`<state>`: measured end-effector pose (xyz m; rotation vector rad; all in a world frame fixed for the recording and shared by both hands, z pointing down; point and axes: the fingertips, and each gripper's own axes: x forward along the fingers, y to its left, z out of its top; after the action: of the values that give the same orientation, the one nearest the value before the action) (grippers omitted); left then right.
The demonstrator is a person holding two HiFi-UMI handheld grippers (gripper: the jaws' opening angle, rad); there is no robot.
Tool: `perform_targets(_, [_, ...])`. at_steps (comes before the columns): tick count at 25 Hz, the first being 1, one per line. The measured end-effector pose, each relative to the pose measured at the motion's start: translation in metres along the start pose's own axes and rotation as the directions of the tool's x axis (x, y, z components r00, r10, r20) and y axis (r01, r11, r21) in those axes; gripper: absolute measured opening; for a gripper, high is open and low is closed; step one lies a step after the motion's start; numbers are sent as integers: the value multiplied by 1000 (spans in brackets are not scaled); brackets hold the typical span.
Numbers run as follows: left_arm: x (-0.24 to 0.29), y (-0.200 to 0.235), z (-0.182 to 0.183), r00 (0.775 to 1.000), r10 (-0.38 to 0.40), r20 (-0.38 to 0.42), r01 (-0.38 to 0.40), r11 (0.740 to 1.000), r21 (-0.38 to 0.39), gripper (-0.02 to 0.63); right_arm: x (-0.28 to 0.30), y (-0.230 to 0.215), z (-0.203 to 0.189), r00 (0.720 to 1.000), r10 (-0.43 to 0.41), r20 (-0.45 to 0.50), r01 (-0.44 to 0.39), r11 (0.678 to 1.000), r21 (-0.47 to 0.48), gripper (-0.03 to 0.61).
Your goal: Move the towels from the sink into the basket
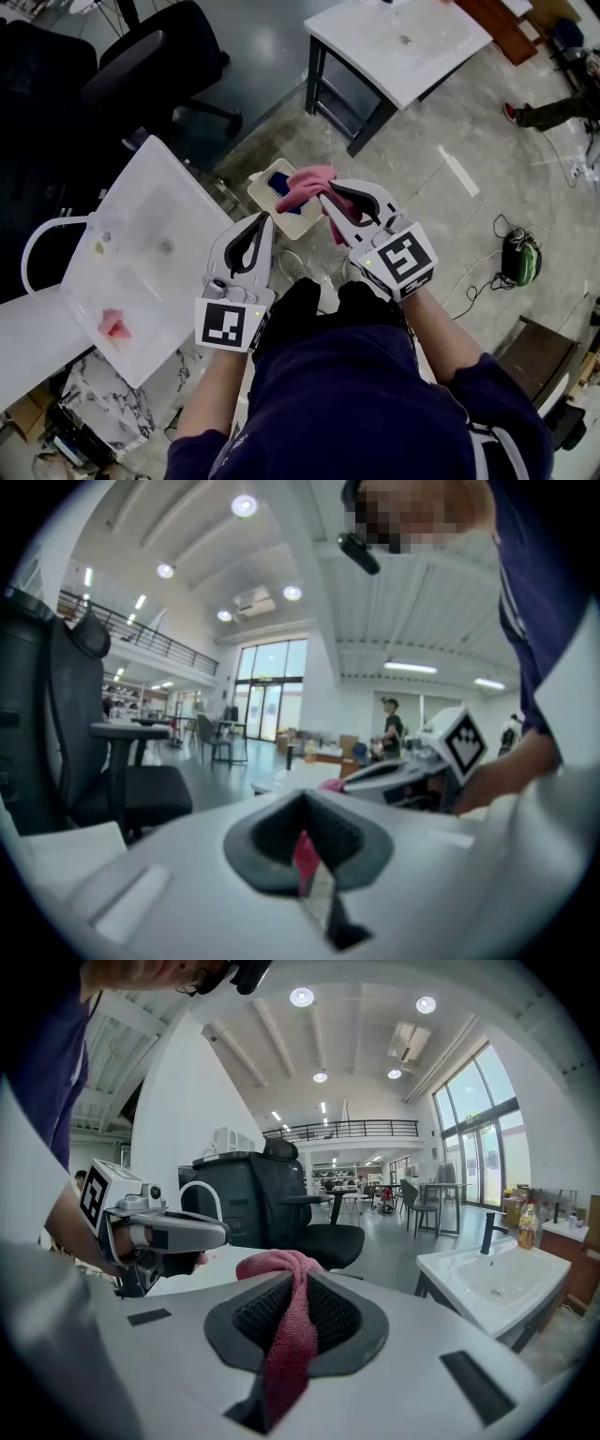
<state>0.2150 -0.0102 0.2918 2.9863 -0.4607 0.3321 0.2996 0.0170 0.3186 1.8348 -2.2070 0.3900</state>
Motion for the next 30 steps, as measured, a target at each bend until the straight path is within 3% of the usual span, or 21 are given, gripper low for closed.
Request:
perform_targets(10, [17, -15, -18, 992, 125, -5, -125, 991, -54, 3, 10, -13, -17, 988, 153, -18, -153, 988, -26, 46])
perform_targets(19, [35, -34, -57, 955, 294, -33, -296, 949, -113, 3, 21, -32, -54, 945, 321, -61, -325, 943, -74, 46])
perform_targets(23, [43, -31, -82, 942, 332, -44, -335, 934, -126, 3, 33, -39, -81, 933, 350, -81, -356, 931, -75, 46])
perform_targets(30, [64, -23, -132, 939, 343, -35, -345, 929, -133, 3, 64, -45, -132, 925, 369, -89, -376, 923, -83, 46])
